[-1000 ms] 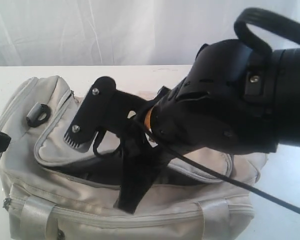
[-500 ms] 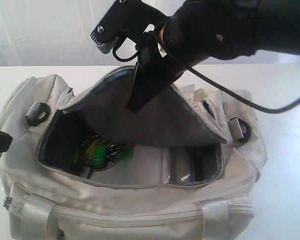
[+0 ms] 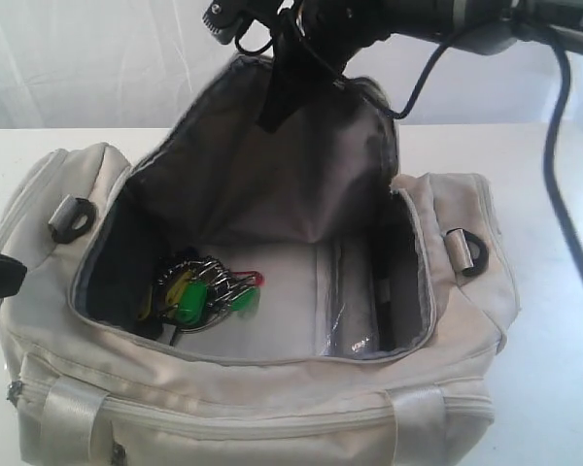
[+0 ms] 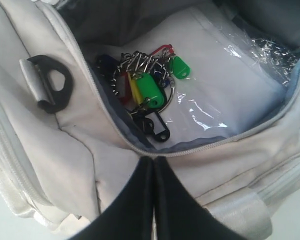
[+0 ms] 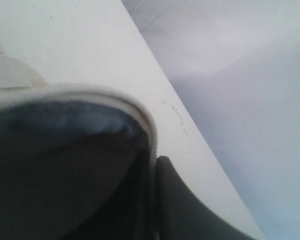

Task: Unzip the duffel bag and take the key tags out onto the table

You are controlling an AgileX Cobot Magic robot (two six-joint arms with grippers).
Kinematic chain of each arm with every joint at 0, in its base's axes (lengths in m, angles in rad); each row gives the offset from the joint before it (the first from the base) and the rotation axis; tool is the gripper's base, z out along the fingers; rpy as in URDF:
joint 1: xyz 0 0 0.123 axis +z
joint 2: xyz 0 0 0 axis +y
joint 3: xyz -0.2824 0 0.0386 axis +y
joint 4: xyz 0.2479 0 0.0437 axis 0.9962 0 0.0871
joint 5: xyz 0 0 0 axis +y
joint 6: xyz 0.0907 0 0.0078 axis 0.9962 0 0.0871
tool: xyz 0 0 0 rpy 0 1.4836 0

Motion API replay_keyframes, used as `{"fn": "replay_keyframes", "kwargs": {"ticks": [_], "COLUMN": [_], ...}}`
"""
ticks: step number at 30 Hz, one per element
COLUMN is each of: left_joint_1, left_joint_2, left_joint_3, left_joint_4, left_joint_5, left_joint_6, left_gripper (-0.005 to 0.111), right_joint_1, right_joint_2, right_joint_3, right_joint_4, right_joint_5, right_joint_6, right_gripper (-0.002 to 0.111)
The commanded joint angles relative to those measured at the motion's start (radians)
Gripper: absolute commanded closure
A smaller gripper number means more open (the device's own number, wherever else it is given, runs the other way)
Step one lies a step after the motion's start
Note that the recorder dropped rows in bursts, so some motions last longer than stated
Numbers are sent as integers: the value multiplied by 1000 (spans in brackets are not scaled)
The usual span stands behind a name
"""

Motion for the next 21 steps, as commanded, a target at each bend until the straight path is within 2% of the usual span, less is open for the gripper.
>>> {"fn": "replay_keyframes", "kwargs": {"ticks": [1,6,8,11,12,14,19,21], "left_joint_1": [1,1,1,1,1,1,1,1], "left_joint_2": [-8,-8,-8,-8,-8,-8,-8,-8], "left_joint_3": [7,7,7,7,7,7,7,7], "left_joint_4": [-53,-68,-68,-70,-71,-70,-72,-99], "left_joint_5": [21,25,27,29,29,32,35,39], "left_joint_6": [45,60,60,60,60,62,62,78], "left_gripper": [107,107,107,107,107,107,107,107], "right_joint_1": [-60,-84,-84,-84,-84,-84,-84,-84], "right_joint_2": [75,119,119,115,110,93,26,0], "right_joint_3": [-80,-104,-104,-124,-145,-153,-151,-129], "right_joint_4": [52,89,91,91,84,68,96,255], "right_joint_5": [-15,-44,-63,-46,-17,-13,42,139], "right_joint_6": [-39,-55,-54,4,43,97,187,128], "right_gripper": [108,108,101,80,58,46,57,66]}}
